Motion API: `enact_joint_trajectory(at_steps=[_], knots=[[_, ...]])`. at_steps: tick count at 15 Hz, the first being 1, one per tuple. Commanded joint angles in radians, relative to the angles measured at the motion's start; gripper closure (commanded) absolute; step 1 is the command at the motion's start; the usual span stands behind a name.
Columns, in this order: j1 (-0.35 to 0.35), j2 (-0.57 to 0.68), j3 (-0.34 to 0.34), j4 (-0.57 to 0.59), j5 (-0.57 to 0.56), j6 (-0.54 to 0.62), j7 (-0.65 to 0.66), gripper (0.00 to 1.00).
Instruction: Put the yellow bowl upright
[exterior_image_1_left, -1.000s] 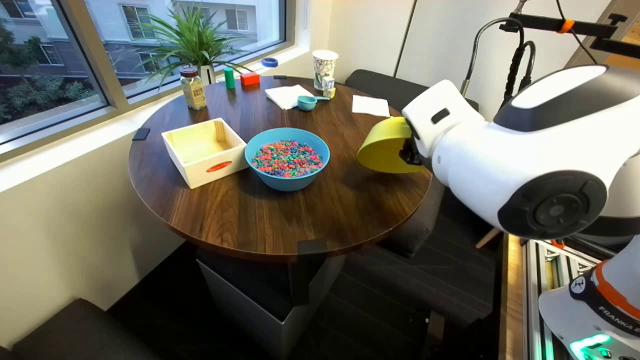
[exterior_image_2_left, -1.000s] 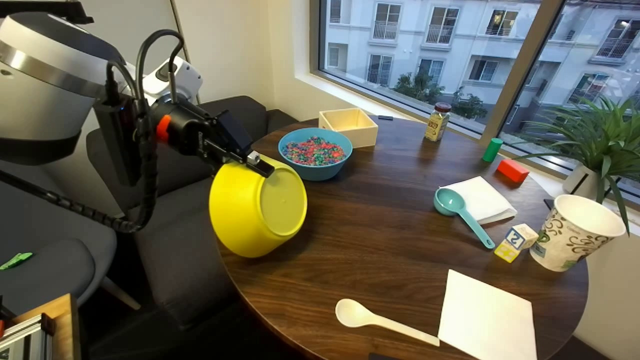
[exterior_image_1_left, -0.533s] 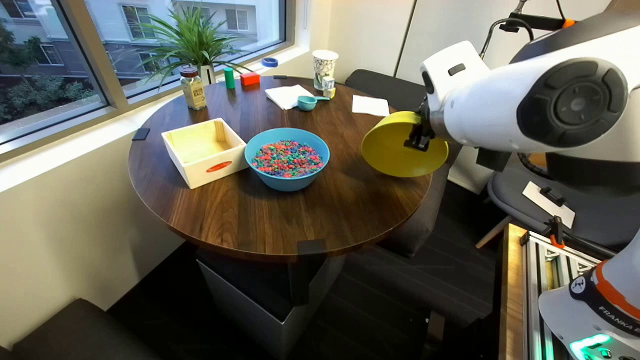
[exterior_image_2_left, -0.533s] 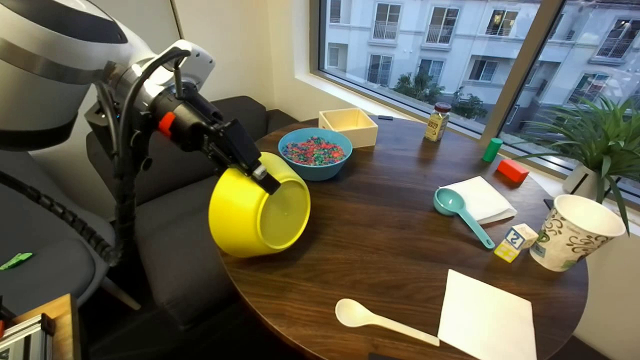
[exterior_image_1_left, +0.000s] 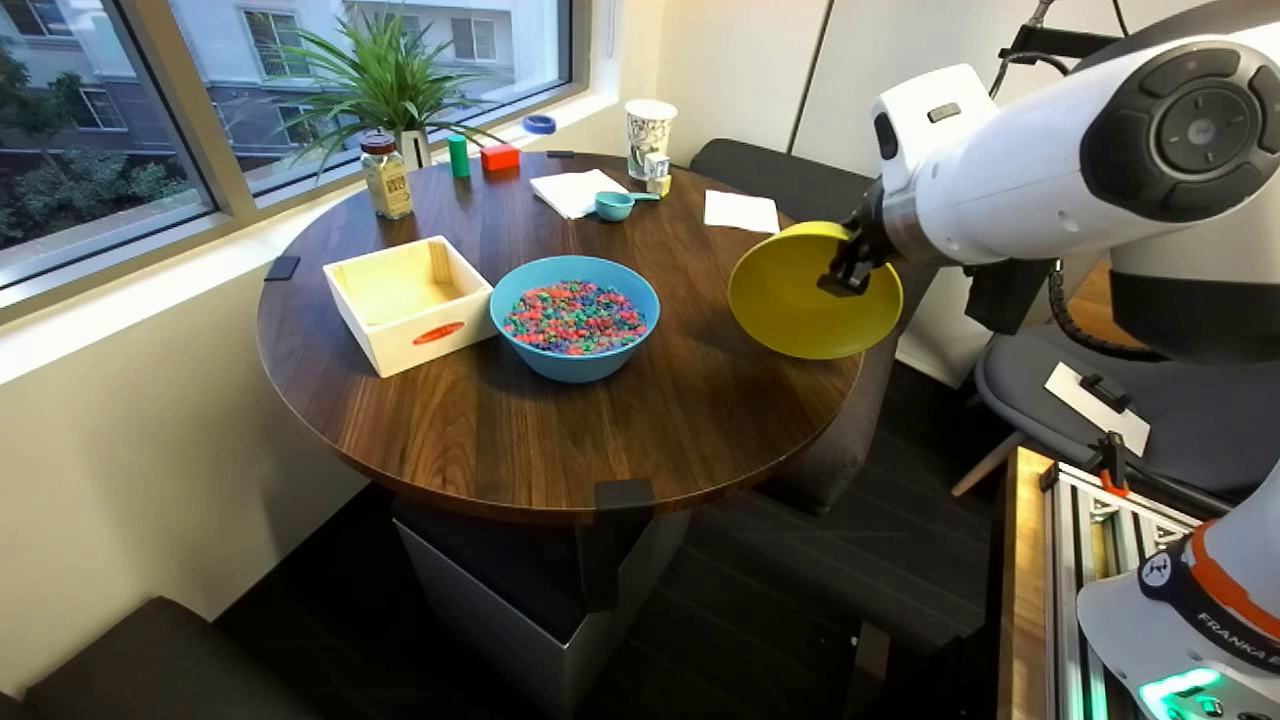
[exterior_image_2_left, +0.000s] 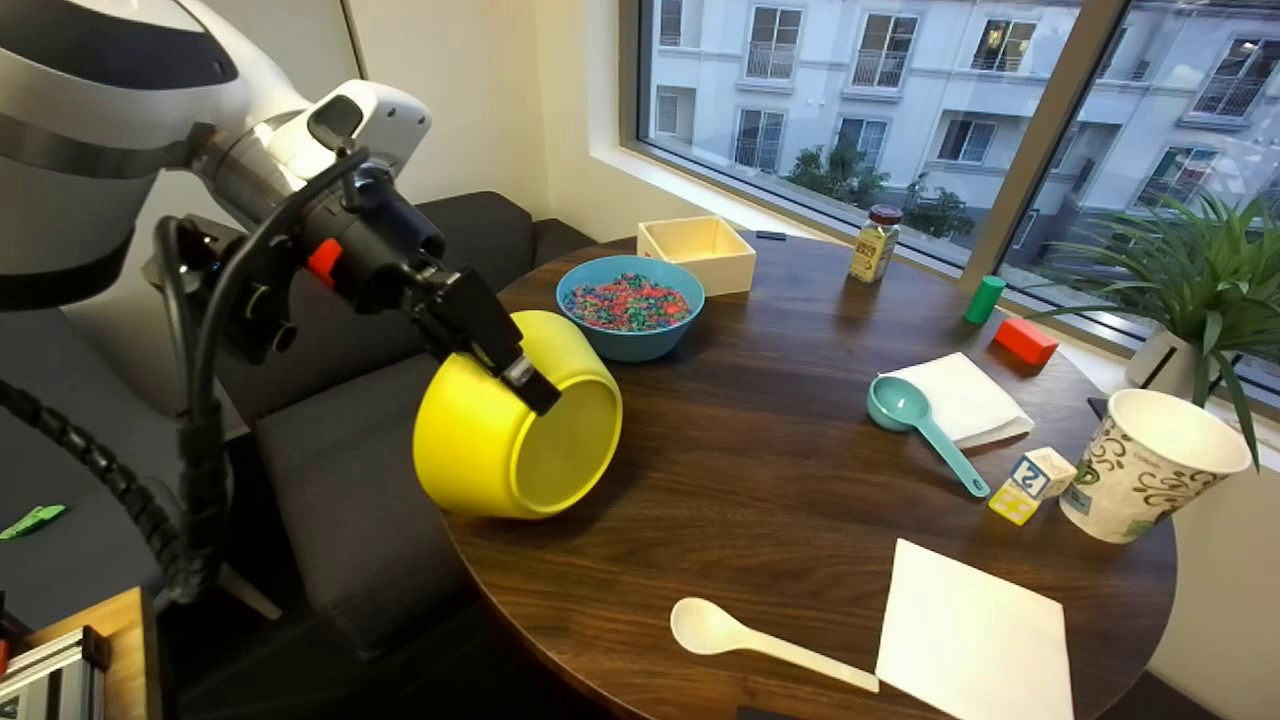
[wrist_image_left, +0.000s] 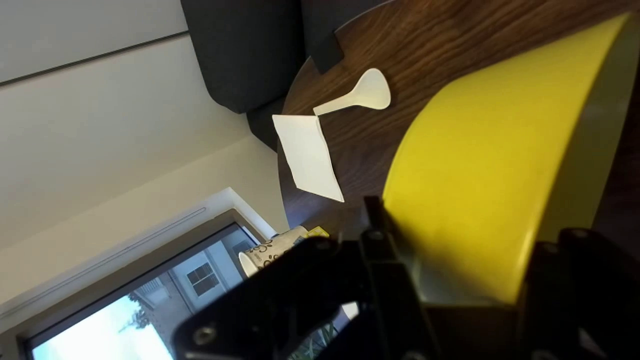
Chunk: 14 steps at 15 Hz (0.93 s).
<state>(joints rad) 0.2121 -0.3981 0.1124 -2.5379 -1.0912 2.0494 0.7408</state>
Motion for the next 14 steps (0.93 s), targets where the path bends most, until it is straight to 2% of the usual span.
enact_joint_trajectory(at_steps=[1,9,11,14], knots=[[-0.024,-0.001,0.022,0.0,0.008,0.006,-0.004,0.97],[-0.1,-0.007,-0.032,0.019,0.171,0.039,0.161,0.97],[-0.127,-0.003,-0.034,0.018,0.187,0.055,0.236,0.97],[-0.169,0.004,-0.03,0.01,0.154,0.097,0.376,0.97]])
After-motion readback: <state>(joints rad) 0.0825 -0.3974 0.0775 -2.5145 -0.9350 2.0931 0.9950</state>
